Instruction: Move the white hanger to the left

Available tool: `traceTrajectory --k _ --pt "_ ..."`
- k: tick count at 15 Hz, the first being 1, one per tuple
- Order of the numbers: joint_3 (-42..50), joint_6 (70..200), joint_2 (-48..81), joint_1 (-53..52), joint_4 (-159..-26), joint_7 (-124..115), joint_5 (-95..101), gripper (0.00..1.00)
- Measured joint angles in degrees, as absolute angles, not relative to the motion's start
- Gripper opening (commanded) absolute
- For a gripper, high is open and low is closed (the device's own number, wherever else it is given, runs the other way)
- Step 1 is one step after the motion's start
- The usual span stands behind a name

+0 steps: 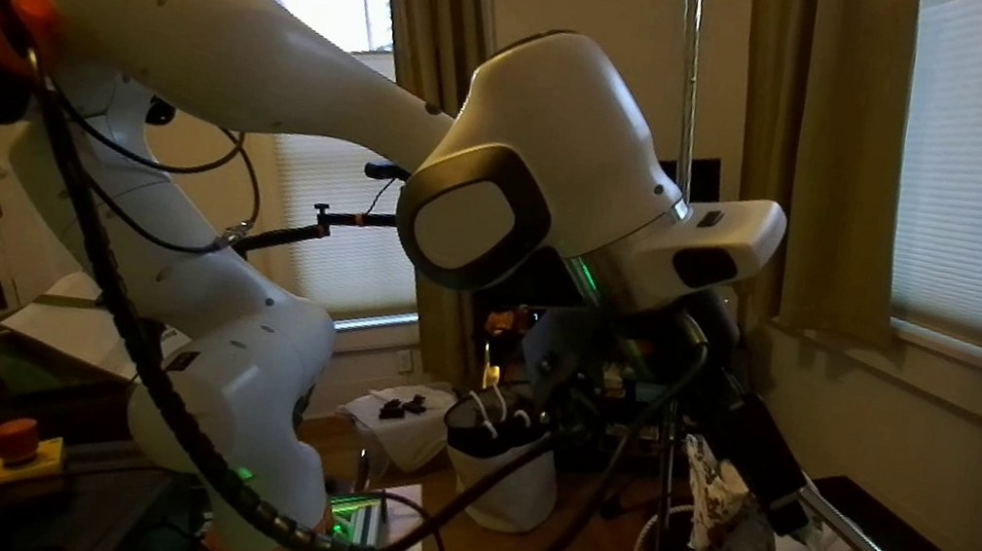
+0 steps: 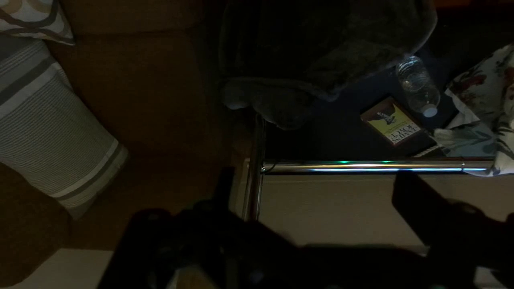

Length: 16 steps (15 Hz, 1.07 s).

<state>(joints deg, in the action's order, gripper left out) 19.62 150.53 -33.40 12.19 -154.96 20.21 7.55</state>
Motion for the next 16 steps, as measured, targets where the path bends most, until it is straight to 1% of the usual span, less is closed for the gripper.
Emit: traceTrajectory --k 3,8,11,16 --pt "18.3 150.7 -34.1 10.2 -152.1 16.8 2.0 1.00" --pt "19.2 151.7 -35.5 8.9 -139.1 14.9 -2.8 1.00" --pt "21.7 151.5 -35.7 6.9 -131.3 17.2 -3.9 1.00" --pt "27.6 149.1 -35.8 -0.4 -120.0 21.3 -10.5 1.00"
